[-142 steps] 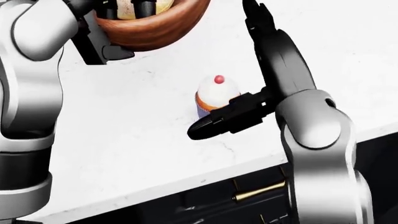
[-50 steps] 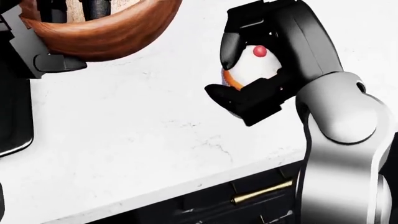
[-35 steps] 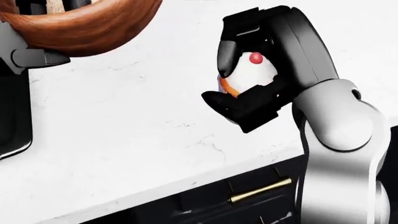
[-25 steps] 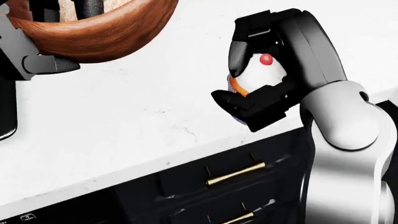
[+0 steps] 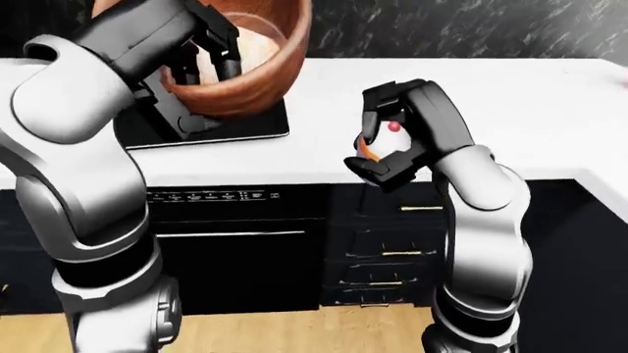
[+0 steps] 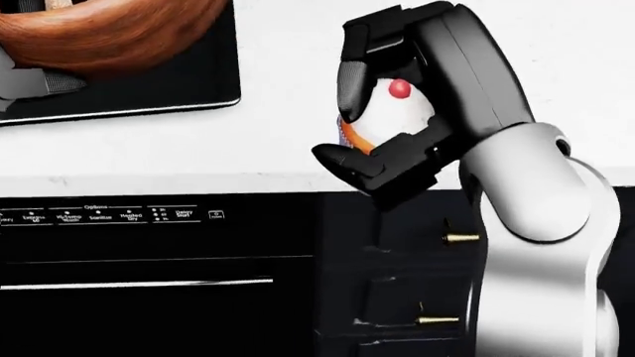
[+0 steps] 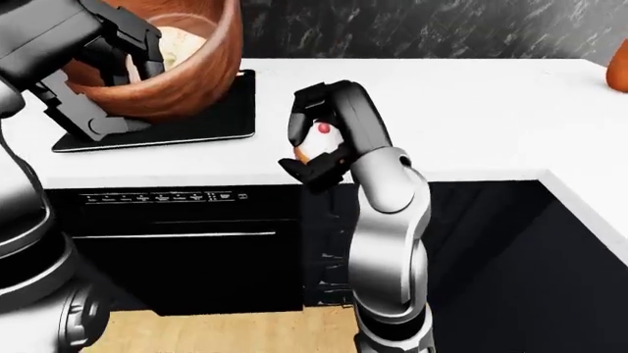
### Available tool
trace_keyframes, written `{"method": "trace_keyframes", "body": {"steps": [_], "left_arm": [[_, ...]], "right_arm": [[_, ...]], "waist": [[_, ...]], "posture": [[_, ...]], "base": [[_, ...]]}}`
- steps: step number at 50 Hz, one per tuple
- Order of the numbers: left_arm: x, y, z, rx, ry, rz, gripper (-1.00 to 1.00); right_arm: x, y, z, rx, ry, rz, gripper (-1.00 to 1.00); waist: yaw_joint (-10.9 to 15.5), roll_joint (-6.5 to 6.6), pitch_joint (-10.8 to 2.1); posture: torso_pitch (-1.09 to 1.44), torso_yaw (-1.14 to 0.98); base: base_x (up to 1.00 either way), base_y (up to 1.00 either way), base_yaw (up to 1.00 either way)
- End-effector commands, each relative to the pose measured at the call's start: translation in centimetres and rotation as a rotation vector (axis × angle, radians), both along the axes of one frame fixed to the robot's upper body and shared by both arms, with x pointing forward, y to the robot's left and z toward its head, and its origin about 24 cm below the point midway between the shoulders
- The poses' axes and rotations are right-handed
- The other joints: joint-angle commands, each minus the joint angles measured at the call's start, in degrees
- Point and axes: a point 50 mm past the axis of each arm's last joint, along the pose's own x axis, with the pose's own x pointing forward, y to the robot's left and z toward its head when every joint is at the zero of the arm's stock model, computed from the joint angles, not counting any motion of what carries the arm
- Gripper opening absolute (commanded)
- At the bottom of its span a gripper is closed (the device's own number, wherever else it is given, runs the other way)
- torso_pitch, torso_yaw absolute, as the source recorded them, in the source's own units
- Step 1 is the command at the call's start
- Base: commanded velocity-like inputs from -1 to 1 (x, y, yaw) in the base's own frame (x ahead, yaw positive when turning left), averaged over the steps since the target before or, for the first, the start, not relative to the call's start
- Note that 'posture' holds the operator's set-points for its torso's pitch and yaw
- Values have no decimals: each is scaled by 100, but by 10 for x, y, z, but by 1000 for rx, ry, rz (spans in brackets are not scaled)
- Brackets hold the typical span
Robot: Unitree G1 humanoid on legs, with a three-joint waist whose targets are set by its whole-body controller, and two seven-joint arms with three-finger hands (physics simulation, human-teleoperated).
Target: Pick up the bowl with donut and place it on the tray. Pick up the cupcake and place it on the tray.
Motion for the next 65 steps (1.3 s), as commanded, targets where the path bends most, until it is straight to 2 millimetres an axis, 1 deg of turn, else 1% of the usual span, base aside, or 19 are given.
{"method": "trace_keyframes", "body": {"steps": [1,4,15,17,18,20,23,26,30,34,40,45,48,50,56,59,61,62,65], "left_arm": [[-5,-5,10,18,-62,-20,-100],[-6,-6,11,16,-64,-20,-100],[-6,-5,13,15,-66,-18,-100],[-6,-4,14,15,-67,-17,-100],[-6,-4,14,15,-68,-16,-100],[-6,-3,14,14,-68,-15,-100],[-6,-3,14,14,-67,-15,-100],[-6,-3,13,14,-64,-15,-100],[-6,-3,12,12,-62,-15,-100],[-6,-2,11,11,-62,-13,-100],[-8,0,13,9,-65,-10,-100],[-9,1,15,6,-70,-7,-100],[-11,2,17,6,-73,-6,-100],[-12,3,17,5,-74,-4,-100],[-11,0,14,7,-67,-9,-100],[-11,-1,13,9,-65,-12,-100],[-11,-1,14,10,-65,-12,-100],[-11,-1,14,10,-66,-12,-100],[-11,-1,14,10,-66,-12,-100]], "right_arm": [[-3,-3,9,11,-52,-23,-100],[-4,-3,9,11,-53,-21,-100],[-5,-6,14,29,-68,-27,-100],[-4,-7,13,25,-70,-35,-100],[-5,-8,14,25,-70,-36,-100],[-5,-8,14,26,-72,-37,-100],[-5,-8,13,25,-72,-35,-100],[-5,-7,13,24,-71,-33,-100],[-5,-7,12,21,-70,-32,-100],[-4,-6,11,23,-68,-29,-100],[-5,-4,12,22,-70,-22,-100],[-6,-3,14,18,-73,-19,-100],[-7,-3,15,19,-75,-18,-100],[-7,-2,15,20,-76,-17,-100],[-6,-3,15,25,-74,-17,-100],[-7,-3,15,27,-75,-17,-100],[-7,-3,15,28,-76,-17,-100],[-7,-4,15,28,-76,-17,-100],[-7,-4,15,33,-77,-17,-100]], "waist": [[-12,189,52],[20,474,-158],[217,477,-112],[232,473,-122],[201,545,-261],[174,455,-227],[139,598,-269],[91,974,-289],[24,840,-266],[23,296,-241],[76,282,-347],[73,645,-239],[17,1111,-429],[80,994,-272],[51,607,-216],[50,442,-222],[57,169,-318],[8,383,-273],[68,191,-404]], "posture": [[0,0],[0,0],[0,0],[0,0],[0,0],[0,0],[0,0],[0,0],[0,0],[0,0],[0,0],[0,0],[0,0],[0,0],[0,0],[0,0],[0,0],[0,0],[0,0]], "base": [[0,0,0],[0,0,0],[0,0,0],[0,0,0],[0,16,0],[0,24,0],[0,24,0],[0,24,0],[0,31,0],[0,47,0],[0,50,0],[0,50,0],[-7,58,0],[-9,59,0],[-10,59,0],[-9,59,0],[-10,59,0],[-9,59,0],[-8,46,0]]}}
